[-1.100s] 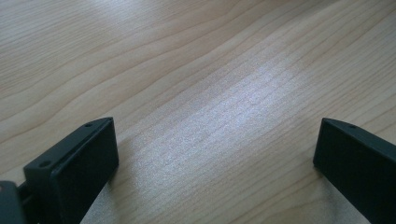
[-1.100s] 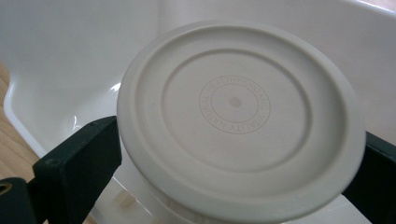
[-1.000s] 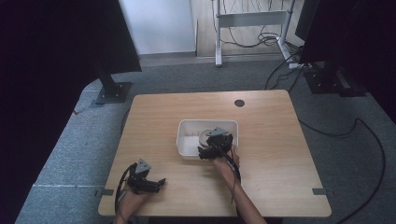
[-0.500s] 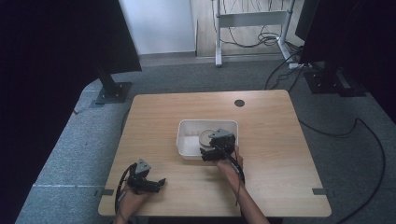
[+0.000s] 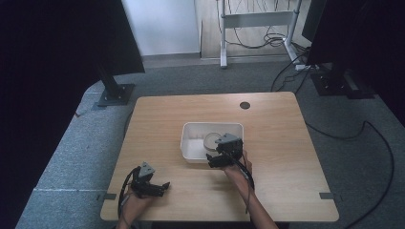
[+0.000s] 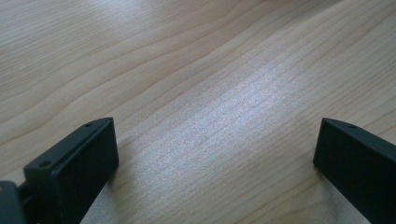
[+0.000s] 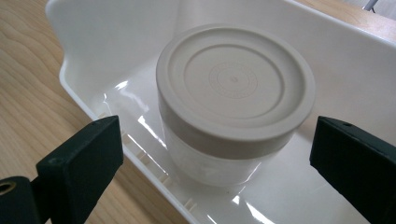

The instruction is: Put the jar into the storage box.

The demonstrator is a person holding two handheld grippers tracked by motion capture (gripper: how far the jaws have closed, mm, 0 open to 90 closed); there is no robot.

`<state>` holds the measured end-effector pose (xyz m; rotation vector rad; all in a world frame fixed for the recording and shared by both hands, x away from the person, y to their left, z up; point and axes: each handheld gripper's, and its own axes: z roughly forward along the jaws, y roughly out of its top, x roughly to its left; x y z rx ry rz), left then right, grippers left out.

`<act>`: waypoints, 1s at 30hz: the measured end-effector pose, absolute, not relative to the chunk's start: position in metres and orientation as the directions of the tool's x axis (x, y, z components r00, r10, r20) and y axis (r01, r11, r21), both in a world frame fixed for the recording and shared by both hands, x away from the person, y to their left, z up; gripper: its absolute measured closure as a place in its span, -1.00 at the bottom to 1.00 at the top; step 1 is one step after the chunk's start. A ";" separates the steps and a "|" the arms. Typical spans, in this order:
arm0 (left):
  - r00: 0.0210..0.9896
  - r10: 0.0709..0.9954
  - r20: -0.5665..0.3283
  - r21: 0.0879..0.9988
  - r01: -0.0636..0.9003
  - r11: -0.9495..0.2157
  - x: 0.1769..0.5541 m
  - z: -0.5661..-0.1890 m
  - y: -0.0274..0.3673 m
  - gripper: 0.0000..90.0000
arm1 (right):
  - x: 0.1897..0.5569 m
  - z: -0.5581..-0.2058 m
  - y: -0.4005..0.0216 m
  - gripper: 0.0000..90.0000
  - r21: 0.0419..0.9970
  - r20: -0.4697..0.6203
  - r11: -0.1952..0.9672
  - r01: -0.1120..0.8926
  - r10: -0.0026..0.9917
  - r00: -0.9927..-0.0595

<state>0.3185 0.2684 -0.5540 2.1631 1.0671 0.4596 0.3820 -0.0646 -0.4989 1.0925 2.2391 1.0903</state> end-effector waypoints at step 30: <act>0.603 0.798 0.017 0.702 0.561 -0.439 0.318 -0.554 0.268 -1.00 | 0.359 -0.497 -0.091 -0.92 0.803 -0.064 0.424 0.419 0.760 -0.647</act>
